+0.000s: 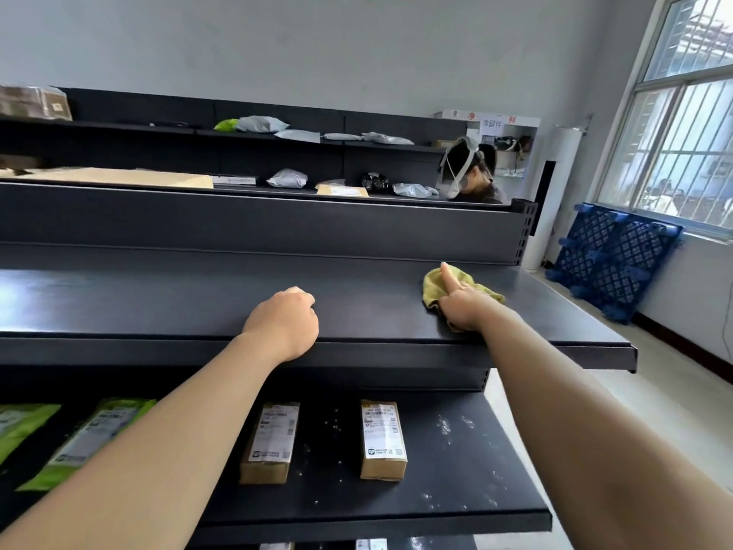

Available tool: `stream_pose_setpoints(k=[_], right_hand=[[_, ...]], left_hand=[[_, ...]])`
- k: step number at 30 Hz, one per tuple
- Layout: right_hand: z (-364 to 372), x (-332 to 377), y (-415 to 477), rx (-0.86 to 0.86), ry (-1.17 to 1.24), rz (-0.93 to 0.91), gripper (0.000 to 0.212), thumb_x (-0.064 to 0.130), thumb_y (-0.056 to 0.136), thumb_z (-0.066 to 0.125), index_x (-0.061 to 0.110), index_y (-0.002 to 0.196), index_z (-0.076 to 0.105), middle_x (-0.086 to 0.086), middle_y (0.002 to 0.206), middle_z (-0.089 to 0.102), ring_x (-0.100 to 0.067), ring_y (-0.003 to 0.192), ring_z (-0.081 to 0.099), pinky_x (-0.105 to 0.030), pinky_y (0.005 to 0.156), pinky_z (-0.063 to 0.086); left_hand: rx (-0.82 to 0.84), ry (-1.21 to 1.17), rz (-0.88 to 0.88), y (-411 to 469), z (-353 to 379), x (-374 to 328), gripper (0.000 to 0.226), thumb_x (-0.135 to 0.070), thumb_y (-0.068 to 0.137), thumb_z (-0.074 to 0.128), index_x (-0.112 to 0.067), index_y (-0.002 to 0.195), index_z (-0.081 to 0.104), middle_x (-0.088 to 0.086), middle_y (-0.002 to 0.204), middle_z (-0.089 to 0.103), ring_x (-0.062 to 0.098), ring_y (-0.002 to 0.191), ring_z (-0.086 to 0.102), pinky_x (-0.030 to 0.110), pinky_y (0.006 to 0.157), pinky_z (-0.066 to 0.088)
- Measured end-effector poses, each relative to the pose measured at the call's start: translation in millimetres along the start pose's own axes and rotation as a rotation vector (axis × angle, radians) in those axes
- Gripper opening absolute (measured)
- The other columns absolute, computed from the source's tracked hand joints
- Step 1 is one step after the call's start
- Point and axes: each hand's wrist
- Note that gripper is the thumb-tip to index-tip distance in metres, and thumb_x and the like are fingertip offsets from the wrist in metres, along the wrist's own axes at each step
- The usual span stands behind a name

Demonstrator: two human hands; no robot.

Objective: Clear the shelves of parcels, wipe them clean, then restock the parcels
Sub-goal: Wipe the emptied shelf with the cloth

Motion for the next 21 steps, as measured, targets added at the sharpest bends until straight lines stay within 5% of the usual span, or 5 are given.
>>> stream_pose_setpoints(k=[6, 12, 16, 19, 21], right_hand=[[20.1, 71.2, -13.4, 0.031, -0.029, -0.164, 0.065, 0.019, 0.091, 0.035, 0.030, 0.152, 0.014, -0.015, 0.158, 0.021, -0.035, 0.144, 0.020, -0.046, 0.114, 0.021], [33.2, 101.3, -47.3, 0.024, -0.103, -0.227, 0.064, 0.019, 0.096, 0.036, 0.033, 0.154, 0.011, -0.002, 0.162, 0.014, -0.029, 0.147, 0.014, -0.045, 0.118, 0.017], [31.8, 104.7, -79.5, -0.101, 0.050, -0.269, 0.052, 0.015, 0.092, 0.033, 0.037, 0.138, 0.044, -0.006, 0.138, 0.049, -0.030, 0.117, 0.051, -0.041, 0.096, 0.047], [22.3, 100.1, -99.5, -0.199, 0.301, -0.247, 0.051, 0.004, 0.083, 0.037, 0.034, 0.116, 0.061, -0.004, 0.103, 0.064, -0.019, 0.078, 0.060, -0.026, 0.066, 0.052], [15.4, 93.0, -107.5, -0.308, 0.444, -0.208, 0.050, 0.001, 0.081, 0.039, 0.029, 0.113, 0.064, -0.007, 0.102, 0.065, -0.018, 0.078, 0.061, -0.021, 0.064, 0.047]], left_hand=[[-0.003, -0.009, 0.045, -5.0, -3.1, 18.9, 0.035, -0.020, 0.100, 0.028, -0.012, 0.119, 0.056, -0.001, 0.129, 0.051, 0.021, 0.115, 0.048, 0.034, 0.091, 0.041], [0.047, -0.010, 0.057, -8.8, -7.4, 21.2, 0.036, -0.014, 0.099, 0.028, -0.010, 0.125, 0.052, 0.003, 0.134, 0.047, 0.022, 0.118, 0.046, 0.035, 0.093, 0.043], [0.076, 0.033, 0.098, -15.4, -11.4, 26.7, 0.037, -0.018, 0.100, 0.026, -0.010, 0.127, 0.051, 0.004, 0.135, 0.046, 0.024, 0.120, 0.045, 0.037, 0.096, 0.043], [0.072, 0.030, 0.093, -17.1, -15.7, 24.8, 0.024, -0.012, 0.097, 0.027, -0.011, 0.096, 0.051, 0.006, 0.121, 0.050, 0.025, 0.105, 0.048, 0.038, 0.086, 0.045], [0.076, 0.013, 0.084, -18.5, -18.2, 18.5, 0.020, -0.009, 0.093, 0.029, -0.015, 0.079, 0.041, 0.005, 0.108, 0.049, 0.025, 0.093, 0.047, 0.036, 0.075, 0.042]])
Point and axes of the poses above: each hand's wrist, its own y-axis towards the middle knuckle, its own z-axis out of the palm, x = y × z
